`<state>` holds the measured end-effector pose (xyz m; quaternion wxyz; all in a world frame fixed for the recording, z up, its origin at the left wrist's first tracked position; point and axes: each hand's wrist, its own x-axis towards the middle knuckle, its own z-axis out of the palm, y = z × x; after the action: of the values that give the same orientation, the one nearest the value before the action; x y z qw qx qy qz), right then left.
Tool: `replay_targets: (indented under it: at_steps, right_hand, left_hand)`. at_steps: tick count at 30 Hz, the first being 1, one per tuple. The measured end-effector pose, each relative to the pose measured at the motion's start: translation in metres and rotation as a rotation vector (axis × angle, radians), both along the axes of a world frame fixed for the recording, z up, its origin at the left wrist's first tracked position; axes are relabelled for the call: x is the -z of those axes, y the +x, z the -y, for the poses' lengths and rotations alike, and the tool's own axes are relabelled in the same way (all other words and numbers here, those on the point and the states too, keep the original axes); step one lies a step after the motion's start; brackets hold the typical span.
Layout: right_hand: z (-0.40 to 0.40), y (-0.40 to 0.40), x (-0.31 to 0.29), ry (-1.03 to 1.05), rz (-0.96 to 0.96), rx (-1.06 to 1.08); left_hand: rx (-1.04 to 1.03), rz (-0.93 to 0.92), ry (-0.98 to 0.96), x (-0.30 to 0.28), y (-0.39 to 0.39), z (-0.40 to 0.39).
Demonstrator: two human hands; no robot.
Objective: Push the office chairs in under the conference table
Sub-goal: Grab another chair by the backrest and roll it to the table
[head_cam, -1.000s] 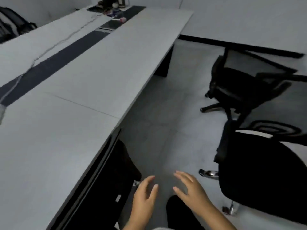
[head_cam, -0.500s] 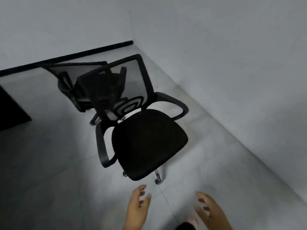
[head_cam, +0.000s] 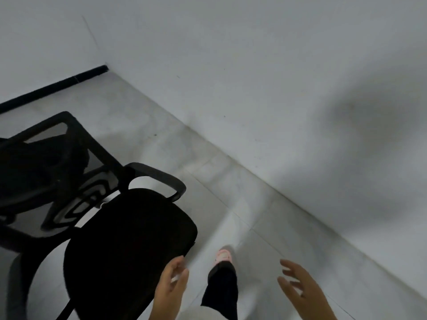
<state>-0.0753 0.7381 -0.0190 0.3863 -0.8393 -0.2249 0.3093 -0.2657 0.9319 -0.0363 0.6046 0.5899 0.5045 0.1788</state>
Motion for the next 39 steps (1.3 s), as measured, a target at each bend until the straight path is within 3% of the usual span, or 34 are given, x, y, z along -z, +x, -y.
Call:
replay_targets:
  at_steps: [9,13,16,20,28,33,39]
  right_hand:
    - [-0.165,0.182,-0.022,0.131,0.023,0.093]
    - [-0.230,0.246,-0.029,0.176,-0.029,0.180]
    - [-0.281,0.288,-0.025,0.130,-0.080,0.162]
    - [-0.380,0.351,-0.017,0.094,-0.117,-0.024]
    - [-0.651,0.437,-0.027,0.171,-0.208,-0.508]
    - [-0.765,0.423,-0.018,0.064,-0.280,-0.758]
    - [-0.891,0.345,-0.007,-0.005,-0.227,-1.003]
  left_hand:
    - [0.072,0.144,-0.018,-0.012,0.199,-0.167]
    - [0.074,0.148,0.035,-0.012,0.253,-0.240]
    - [0.046,0.118,-0.043,0.001,0.279,-0.285]
    - [-0.123,0.083,-0.081,0.008,0.312,-0.344]
    - [-0.481,0.086,0.143,-0.030,0.355,-0.487]
    - [-0.798,0.073,0.078,-0.019,0.325,-0.519]
    - [-1.135,0.116,0.052,0.000,0.280,-0.580]
